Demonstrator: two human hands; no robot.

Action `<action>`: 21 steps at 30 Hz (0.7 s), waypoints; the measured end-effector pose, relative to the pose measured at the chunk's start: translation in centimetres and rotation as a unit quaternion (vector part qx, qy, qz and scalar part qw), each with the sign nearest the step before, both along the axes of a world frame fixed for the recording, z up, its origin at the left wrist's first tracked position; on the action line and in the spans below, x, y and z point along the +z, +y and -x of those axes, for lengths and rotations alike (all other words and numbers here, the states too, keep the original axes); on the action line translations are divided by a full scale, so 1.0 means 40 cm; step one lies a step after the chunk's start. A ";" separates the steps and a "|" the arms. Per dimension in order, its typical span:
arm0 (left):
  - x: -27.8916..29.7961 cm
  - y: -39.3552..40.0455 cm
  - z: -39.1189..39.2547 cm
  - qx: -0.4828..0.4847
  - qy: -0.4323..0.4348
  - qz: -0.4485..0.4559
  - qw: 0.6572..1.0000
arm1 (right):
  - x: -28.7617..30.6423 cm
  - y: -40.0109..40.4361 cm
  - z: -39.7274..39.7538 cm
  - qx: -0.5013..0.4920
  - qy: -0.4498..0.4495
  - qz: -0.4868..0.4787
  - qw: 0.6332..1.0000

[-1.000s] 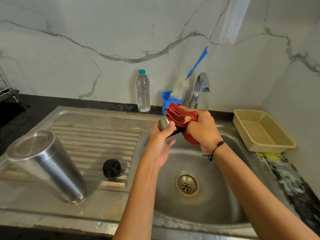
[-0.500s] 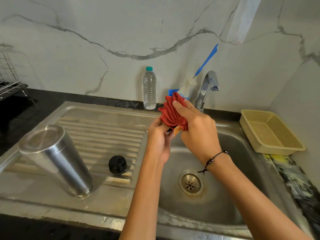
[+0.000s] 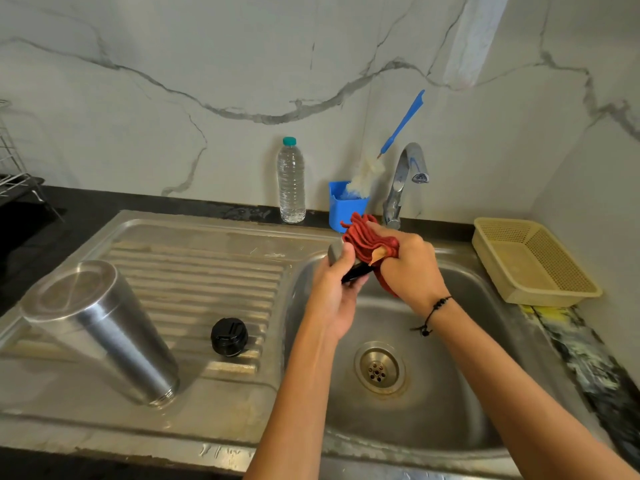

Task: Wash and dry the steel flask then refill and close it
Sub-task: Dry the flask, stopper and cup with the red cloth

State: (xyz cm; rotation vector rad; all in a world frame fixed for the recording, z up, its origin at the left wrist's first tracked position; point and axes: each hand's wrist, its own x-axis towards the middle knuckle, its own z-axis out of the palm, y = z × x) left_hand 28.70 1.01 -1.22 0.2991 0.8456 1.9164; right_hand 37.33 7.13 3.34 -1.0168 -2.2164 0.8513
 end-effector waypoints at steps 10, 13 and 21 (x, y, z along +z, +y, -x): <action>0.008 -0.010 0.029 0.037 -0.031 -0.013 0.999 | 0.066 -0.107 0.014 0.009 0.020 -0.156 0.988; 0.005 -0.012 0.026 0.022 -0.062 -0.029 0.997 | 0.049 -0.108 0.020 0.005 -0.023 -0.181 0.983; -0.010 -0.014 0.008 -0.021 -0.057 -0.046 0.997 | 0.030 -0.047 -0.002 -0.038 0.011 -0.063 0.997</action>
